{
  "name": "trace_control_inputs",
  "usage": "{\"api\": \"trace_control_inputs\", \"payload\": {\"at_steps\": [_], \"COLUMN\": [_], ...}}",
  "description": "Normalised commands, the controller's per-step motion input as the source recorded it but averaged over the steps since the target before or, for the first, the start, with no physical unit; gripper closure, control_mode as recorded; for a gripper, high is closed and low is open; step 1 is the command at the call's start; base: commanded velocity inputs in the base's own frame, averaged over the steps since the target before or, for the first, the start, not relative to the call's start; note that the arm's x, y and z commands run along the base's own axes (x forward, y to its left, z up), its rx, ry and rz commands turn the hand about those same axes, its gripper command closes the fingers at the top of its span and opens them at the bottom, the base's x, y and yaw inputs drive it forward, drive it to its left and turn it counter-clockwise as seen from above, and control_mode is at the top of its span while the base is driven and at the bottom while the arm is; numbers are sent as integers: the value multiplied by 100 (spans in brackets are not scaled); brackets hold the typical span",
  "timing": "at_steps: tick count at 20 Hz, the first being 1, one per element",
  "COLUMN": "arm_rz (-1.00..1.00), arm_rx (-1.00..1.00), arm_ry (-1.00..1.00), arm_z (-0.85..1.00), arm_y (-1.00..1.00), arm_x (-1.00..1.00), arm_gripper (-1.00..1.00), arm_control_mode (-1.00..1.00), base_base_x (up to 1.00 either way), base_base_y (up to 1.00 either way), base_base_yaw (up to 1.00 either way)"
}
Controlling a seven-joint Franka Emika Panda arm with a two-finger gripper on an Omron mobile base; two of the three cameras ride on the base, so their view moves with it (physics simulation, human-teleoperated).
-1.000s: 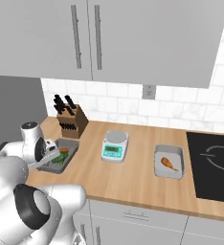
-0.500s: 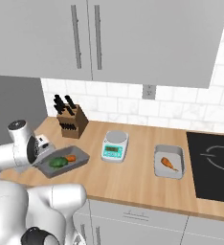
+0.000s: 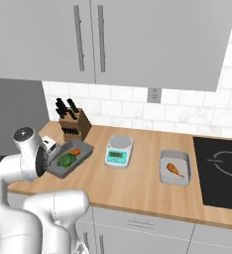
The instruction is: Take the meat container that has the chicken drumstick and place it on the second highest rack of the freezer. Then take the vegetable container that has the carrot and broccoli and place it on the highest rack of the freezer.
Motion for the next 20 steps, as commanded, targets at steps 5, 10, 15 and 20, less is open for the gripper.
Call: {"api": "trace_control_inputs", "payload": {"at_steps": [5,10,15,20], "arm_rz": [32,39,38,21], "arm_rx": [-5,-11,-9,-6], "arm_ry": [0,0,-9,-19], "arm_z": [57,45,27,37], "arm_y": [-31,-19,-16,-6], "arm_x": [-1,-5,-18,-39], "arm_gripper": [100,100,100,100], "arm_control_mode": [-100,-100,-100,-100], "base_base_x": [0,0,0,0], "base_base_y": [0,0,0,0], "base_base_yaw": [0,0,0,0]}}
